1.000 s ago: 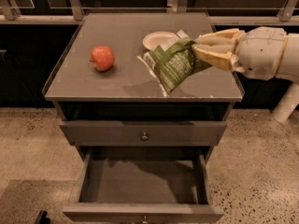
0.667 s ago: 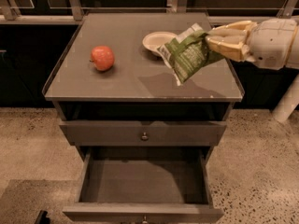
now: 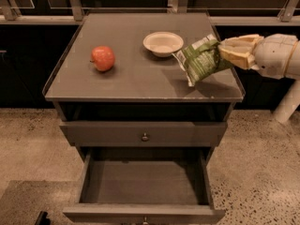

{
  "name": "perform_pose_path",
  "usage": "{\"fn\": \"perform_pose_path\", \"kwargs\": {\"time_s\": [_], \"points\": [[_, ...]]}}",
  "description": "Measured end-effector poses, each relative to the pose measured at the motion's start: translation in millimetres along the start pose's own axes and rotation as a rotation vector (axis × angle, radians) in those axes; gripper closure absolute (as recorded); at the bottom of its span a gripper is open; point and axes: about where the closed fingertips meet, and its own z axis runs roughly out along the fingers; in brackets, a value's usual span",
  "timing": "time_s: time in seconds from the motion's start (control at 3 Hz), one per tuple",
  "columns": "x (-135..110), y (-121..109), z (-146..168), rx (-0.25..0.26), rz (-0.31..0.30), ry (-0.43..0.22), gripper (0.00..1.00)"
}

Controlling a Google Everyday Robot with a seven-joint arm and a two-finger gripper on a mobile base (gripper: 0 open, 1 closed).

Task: Pick green jalapeno chip bag from middle drawer and place on counter

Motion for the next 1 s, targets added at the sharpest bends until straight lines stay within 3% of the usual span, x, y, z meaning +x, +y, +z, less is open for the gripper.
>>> {"fn": "perform_pose_path", "kwargs": {"time_s": [0.33,1.0], "points": [[33.5,4.1,9.4,0.01,0.054,0.003,1.0],[34.5,4.2,10.0,0.01,0.056,0.003,0.58]]}}
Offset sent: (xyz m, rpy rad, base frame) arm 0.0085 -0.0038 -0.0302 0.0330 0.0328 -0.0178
